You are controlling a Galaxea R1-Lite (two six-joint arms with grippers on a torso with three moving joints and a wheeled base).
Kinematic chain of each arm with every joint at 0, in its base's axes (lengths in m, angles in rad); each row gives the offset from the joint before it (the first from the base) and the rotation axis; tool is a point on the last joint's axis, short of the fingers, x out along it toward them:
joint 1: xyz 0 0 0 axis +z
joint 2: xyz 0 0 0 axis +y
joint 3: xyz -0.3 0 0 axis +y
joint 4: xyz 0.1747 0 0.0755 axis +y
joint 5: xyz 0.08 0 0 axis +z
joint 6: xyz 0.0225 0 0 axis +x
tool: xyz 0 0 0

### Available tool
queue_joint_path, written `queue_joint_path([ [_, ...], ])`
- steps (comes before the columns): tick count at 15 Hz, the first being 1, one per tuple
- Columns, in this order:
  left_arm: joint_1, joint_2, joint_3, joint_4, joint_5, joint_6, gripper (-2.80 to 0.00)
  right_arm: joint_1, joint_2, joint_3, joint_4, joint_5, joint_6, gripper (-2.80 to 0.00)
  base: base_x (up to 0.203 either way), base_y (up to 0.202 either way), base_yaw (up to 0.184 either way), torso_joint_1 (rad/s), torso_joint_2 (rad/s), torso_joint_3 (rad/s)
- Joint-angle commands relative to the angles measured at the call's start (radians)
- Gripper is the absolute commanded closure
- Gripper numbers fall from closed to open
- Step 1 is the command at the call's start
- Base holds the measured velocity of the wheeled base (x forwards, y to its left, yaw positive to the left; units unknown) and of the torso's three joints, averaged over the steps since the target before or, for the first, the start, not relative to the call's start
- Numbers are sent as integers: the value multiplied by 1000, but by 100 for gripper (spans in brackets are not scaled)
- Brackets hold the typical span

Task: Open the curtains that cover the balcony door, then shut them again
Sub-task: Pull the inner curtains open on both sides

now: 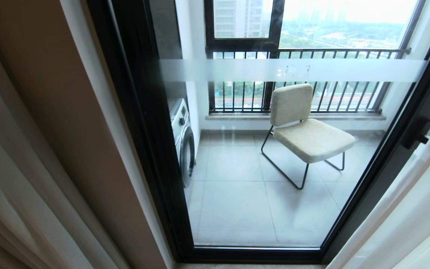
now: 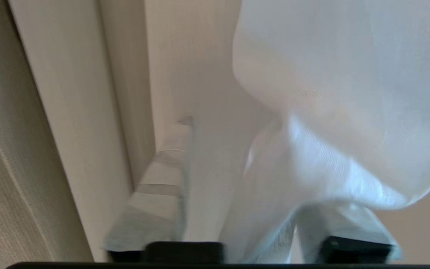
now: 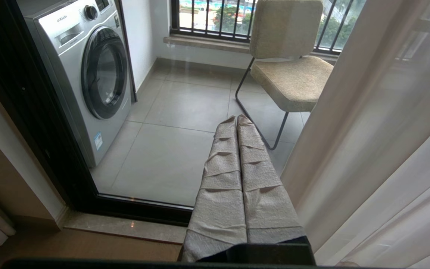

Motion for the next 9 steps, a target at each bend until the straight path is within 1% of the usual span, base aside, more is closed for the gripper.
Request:
queue_joint_path([
  [1,1,-20,1,-1,-3,-1,-280,0,1,0,0,1,-1,0,0,0,0,0,0,0],
  [3,2,-51,18,-2,-3,-2,-280,0,1,0,0,1,-1,0,0,0,0,0,0,0],
  [5,1,-106,61,-1,-2,-6,-280,0,1,0,0,1,-1,0,0,0,0,0,0,0],
  [9,5,-281,226,0,8,-7,-280,0,1,0,0,1,-1,0,0,0,0,0,0,0],
])
